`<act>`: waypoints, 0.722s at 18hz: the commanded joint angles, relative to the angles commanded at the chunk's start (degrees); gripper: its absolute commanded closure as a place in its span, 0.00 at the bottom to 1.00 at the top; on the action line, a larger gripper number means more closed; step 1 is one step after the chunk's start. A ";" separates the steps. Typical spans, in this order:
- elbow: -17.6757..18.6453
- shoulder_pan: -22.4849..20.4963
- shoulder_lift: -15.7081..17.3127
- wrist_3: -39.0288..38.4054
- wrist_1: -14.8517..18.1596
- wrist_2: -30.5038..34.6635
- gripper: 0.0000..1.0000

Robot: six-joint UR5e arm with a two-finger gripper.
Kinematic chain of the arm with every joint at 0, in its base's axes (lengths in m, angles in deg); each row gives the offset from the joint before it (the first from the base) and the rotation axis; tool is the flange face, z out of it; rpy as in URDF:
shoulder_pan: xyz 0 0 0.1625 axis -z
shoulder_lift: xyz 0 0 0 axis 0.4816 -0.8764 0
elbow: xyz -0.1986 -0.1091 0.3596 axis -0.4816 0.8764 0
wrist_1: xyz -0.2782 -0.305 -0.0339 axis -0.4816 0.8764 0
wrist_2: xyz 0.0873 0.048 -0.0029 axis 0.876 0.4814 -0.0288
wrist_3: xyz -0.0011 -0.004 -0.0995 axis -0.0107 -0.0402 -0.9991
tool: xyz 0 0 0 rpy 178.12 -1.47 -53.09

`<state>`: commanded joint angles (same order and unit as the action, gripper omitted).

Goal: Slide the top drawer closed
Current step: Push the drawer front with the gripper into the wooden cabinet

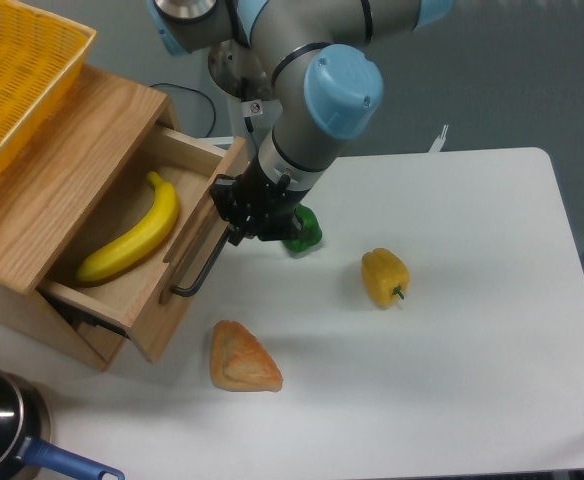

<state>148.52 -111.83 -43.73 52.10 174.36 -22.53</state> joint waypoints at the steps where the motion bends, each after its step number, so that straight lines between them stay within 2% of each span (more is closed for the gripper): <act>1: 0.00 0.44 0.00 -0.09 0.00 0.00 0.97; 13: 0.09 4.74 1.14 -3.78 0.00 -0.09 0.97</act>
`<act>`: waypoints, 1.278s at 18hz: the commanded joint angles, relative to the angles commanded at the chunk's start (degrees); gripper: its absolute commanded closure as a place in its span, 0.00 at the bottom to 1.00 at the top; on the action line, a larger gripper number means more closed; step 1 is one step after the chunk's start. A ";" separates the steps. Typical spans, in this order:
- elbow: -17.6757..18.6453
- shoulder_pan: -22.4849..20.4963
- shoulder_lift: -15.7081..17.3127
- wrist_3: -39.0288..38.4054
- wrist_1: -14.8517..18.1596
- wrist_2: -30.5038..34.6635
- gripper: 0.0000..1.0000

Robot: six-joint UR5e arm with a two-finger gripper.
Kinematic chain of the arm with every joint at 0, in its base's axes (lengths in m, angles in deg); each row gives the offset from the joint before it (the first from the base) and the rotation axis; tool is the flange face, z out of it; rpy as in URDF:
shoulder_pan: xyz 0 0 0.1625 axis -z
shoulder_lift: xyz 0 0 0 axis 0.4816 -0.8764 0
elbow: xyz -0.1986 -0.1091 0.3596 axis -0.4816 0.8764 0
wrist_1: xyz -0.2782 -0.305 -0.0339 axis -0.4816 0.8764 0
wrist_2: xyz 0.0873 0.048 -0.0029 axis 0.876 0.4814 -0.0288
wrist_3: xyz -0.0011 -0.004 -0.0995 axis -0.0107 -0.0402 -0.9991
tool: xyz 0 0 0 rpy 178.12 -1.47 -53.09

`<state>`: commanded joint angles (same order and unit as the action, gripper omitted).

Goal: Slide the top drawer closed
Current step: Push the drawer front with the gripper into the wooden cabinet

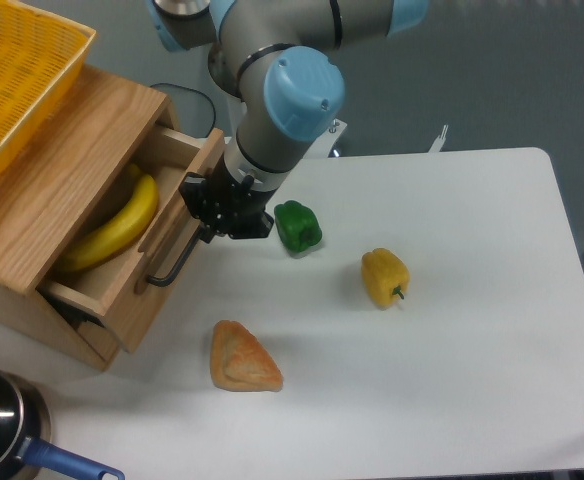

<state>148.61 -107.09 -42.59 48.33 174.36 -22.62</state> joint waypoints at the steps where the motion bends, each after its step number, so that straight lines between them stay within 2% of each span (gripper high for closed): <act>1: 0.00 0.18 0.00 -0.35 0.00 0.00 0.97; 11: 0.09 3.69 -0.09 -2.82 -0.18 0.09 0.97; 23: 0.09 5.63 -0.09 -4.13 -0.09 0.09 0.97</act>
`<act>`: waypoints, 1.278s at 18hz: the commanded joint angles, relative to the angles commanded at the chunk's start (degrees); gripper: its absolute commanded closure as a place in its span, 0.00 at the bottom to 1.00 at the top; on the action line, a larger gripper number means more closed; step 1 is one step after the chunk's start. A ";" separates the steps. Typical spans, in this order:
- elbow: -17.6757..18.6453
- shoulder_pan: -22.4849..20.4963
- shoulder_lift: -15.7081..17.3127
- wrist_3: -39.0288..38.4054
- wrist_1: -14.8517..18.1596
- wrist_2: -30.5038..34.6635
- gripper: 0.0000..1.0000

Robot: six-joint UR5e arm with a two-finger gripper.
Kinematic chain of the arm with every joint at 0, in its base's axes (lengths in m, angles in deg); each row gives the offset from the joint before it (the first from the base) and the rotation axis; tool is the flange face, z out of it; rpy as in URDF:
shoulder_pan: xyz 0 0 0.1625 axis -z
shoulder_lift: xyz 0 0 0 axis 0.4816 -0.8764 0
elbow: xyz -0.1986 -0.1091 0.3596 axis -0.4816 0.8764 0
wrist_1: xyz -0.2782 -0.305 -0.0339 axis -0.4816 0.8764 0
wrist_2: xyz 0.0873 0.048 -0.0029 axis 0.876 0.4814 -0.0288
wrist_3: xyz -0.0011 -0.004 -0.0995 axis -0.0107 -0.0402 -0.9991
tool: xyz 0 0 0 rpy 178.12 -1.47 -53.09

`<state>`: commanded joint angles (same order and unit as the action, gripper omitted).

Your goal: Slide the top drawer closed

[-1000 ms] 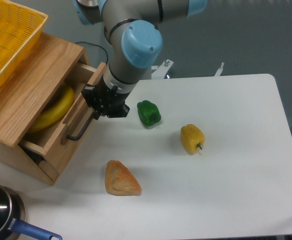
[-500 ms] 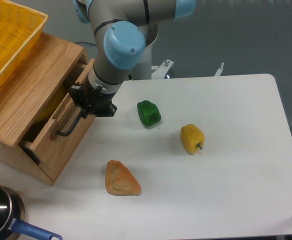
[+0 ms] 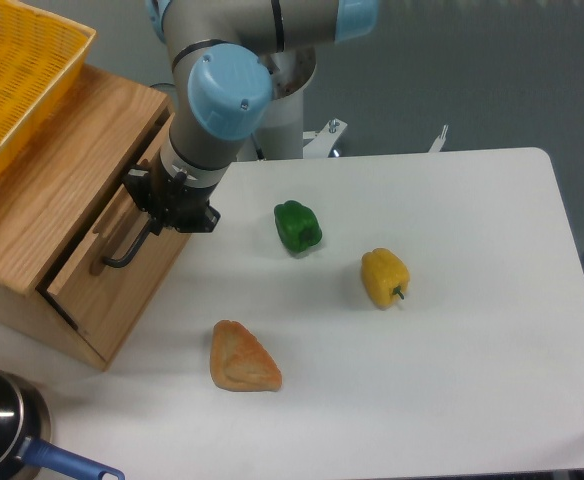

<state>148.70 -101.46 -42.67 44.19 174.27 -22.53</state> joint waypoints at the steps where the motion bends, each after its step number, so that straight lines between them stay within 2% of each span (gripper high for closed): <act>1: 0.09 0.44 0.00 -0.17 -0.09 0.00 0.97; 12: 0.09 2.63 0.00 -1.06 -0.09 0.00 0.97; 19: 0.00 2.20 -0.09 -0.97 -0.09 0.09 0.97; 20: 0.00 1.85 -0.09 -0.88 -0.17 0.26 0.95; 23: -0.26 -0.52 -0.17 -0.27 -0.61 0.35 0.77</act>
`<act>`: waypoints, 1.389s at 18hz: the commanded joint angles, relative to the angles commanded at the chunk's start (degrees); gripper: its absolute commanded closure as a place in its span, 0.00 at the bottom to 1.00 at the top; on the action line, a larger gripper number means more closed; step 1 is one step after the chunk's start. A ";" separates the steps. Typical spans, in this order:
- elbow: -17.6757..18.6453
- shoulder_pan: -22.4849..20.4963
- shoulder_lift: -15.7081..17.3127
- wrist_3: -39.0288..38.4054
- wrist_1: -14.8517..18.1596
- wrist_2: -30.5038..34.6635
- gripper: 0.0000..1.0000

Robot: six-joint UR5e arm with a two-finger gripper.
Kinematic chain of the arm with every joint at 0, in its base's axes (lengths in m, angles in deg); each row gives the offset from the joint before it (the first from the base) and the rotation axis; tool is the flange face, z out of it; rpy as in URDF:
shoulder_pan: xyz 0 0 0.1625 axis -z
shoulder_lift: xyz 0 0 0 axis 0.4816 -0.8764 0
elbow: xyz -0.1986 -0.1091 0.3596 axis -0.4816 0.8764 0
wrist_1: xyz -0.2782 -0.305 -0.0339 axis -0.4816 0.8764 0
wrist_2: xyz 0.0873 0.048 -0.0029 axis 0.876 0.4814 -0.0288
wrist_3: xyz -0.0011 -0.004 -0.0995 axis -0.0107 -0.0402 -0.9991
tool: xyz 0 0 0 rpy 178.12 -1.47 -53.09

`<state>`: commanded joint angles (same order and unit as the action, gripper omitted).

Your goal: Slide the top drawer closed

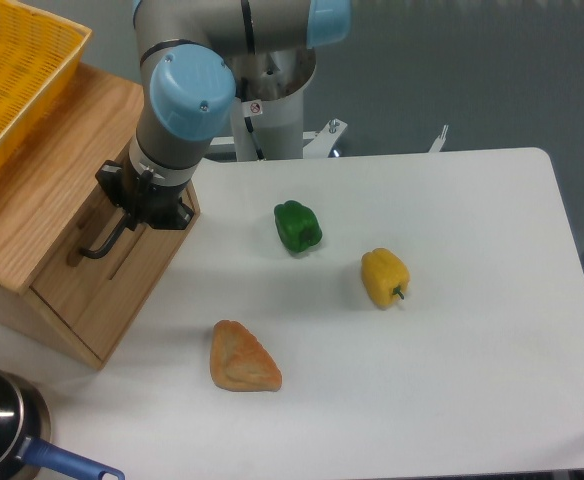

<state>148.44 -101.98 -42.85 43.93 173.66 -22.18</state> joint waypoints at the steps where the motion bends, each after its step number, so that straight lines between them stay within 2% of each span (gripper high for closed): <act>1: -0.09 -1.23 -0.09 0.09 -0.18 0.00 0.71; 4: -0.44 -4.48 -0.53 1.14 -1.31 0.70 0.49; 5: -0.44 -5.62 -0.70 2.10 -1.58 1.31 0.36; 6: -0.53 -6.68 -0.70 2.98 -2.02 2.01 0.13; 7: -0.62 -7.91 -0.70 3.69 -2.55 2.98 0.00; 11: -0.53 -11.87 -0.62 4.31 -8.07 10.88 0.00; 13: -0.36 -13.27 -0.62 5.53 -10.97 17.28 0.00; 17: 0.26 -16.70 -1.31 15.70 -11.78 28.36 0.00; 19: 0.09 -19.51 -2.45 18.19 -12.04 29.09 0.00; 22: -1.14 -25.13 -5.26 20.20 -15.55 29.09 0.00; 25: -2.29 -29.53 -6.85 30.12 -15.73 27.69 0.00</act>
<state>146.15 -131.51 -49.70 74.05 157.93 5.51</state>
